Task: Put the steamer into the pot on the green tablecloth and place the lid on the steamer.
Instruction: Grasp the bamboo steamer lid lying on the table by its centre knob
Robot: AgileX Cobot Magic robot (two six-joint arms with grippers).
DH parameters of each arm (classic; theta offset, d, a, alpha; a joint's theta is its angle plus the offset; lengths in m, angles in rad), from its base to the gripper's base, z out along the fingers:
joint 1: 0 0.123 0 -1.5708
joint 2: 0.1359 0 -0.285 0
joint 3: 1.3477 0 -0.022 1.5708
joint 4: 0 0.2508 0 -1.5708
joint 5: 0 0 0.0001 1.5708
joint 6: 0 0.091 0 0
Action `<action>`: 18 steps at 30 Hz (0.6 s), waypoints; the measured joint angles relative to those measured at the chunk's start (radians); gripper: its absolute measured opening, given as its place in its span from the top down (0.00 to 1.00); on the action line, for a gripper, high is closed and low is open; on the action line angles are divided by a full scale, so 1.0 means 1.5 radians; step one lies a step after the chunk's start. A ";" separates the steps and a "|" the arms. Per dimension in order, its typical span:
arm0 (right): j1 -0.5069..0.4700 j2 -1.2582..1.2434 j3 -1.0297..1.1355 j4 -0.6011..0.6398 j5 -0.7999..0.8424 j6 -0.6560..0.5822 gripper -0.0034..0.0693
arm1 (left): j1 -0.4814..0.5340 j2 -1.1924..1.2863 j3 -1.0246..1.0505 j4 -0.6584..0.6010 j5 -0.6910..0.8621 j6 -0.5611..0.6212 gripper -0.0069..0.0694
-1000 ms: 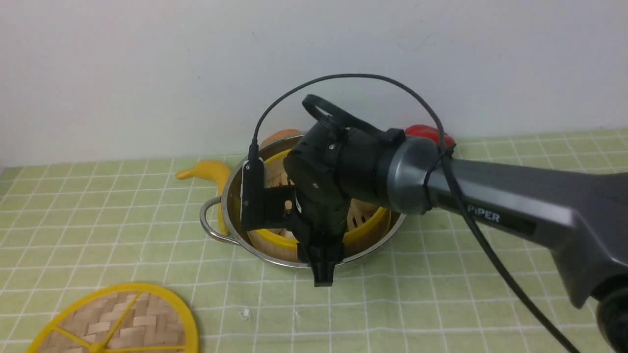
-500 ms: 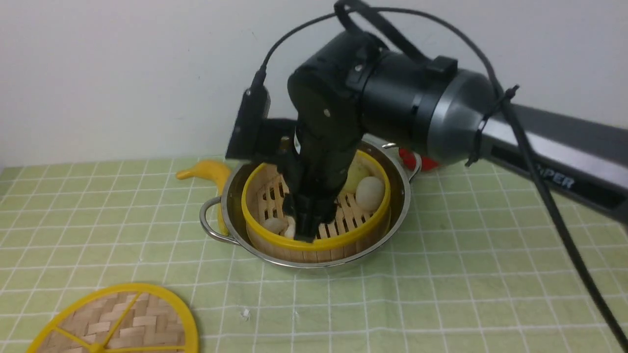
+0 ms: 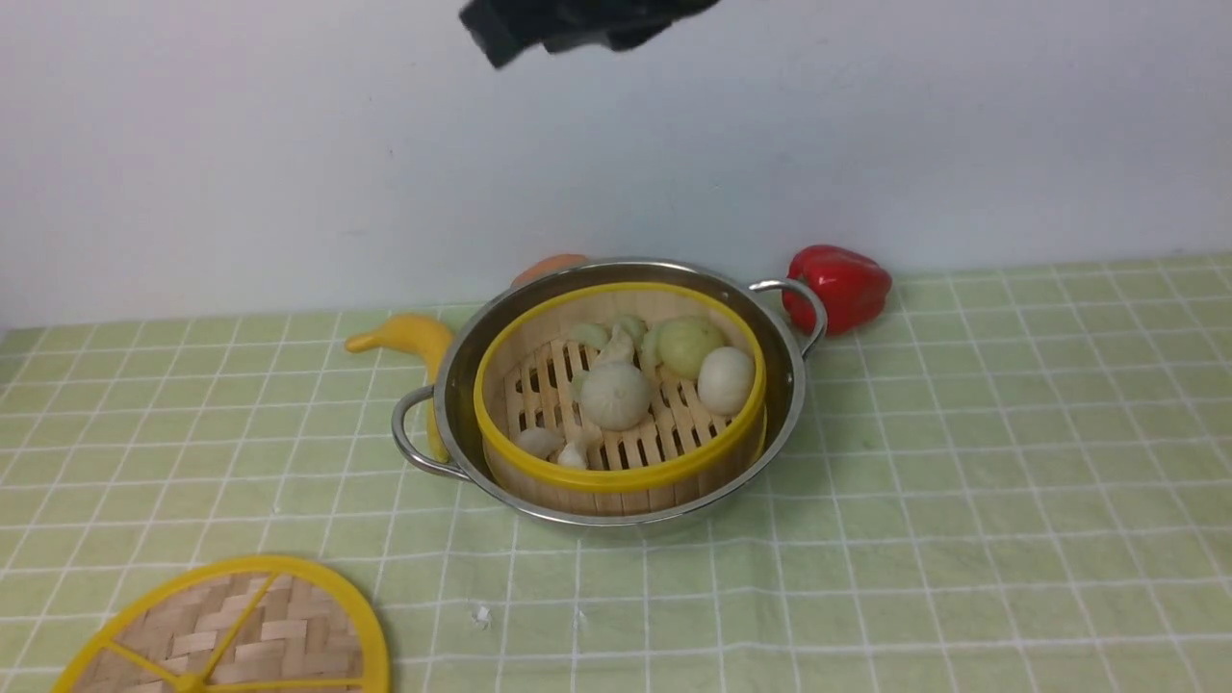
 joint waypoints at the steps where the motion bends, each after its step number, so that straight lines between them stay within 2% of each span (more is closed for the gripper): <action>1: 0.000 -0.008 -0.001 0.009 0.000 0.020 0.97 | 0.000 0.000 0.000 0.000 0.000 0.000 0.46; 4: 0.000 -0.015 -0.001 0.027 0.001 0.042 0.96 | 0.000 0.000 0.000 0.000 0.000 0.000 0.46; 12: 0.000 -0.030 0.013 0.012 -0.001 0.042 0.95 | 0.000 0.000 0.000 0.000 0.000 0.000 0.46; 14: 0.000 -0.056 0.044 0.013 -0.001 0.042 0.95 | 0.000 0.000 0.000 0.000 0.000 0.000 0.46; 17: 0.000 -0.154 0.186 0.008 -0.009 0.042 0.94 | 0.000 0.000 0.000 0.000 0.000 0.000 0.46; 18: 0.000 -0.162 0.186 0.007 -0.011 0.042 0.94 | 0.000 0.000 0.000 0.000 0.000 0.000 0.46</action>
